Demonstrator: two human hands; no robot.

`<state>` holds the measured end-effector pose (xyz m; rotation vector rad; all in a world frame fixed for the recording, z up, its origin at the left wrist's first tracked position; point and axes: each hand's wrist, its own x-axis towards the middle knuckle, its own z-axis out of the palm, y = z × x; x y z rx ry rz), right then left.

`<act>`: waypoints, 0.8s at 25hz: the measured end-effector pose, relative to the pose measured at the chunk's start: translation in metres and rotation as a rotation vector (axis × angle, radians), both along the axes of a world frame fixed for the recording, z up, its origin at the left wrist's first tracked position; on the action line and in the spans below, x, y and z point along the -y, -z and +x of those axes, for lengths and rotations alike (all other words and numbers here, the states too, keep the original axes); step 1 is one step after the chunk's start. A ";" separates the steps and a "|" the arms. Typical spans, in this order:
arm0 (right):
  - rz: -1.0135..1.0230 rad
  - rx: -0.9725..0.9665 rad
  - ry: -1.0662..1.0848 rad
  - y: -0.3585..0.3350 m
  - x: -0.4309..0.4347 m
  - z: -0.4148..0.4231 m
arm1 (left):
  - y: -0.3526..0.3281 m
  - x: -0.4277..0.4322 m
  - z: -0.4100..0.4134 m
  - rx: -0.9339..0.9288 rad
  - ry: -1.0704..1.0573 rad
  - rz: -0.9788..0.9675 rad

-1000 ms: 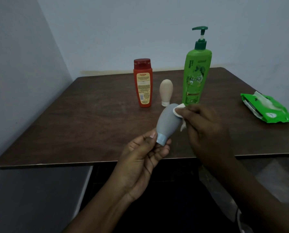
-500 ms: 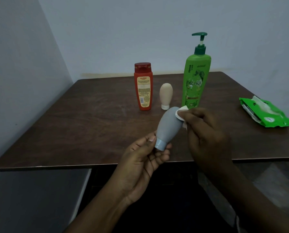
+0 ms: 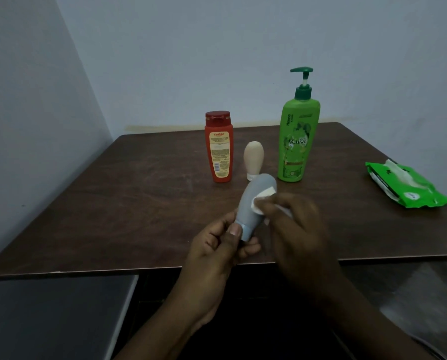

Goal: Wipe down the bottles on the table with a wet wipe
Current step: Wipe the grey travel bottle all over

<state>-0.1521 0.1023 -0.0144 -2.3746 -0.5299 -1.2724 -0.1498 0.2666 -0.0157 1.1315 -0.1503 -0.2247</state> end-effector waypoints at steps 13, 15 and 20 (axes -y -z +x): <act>0.234 -0.079 0.030 -0.006 0.014 0.005 | 0.006 0.005 0.002 0.056 -0.045 0.048; 0.308 -0.078 -0.005 -0.005 0.010 0.000 | 0.006 0.007 0.001 -0.007 -0.057 -0.026; 0.322 -0.043 -0.166 -0.006 0.006 -0.001 | -0.001 0.002 0.003 -0.182 -0.038 -0.161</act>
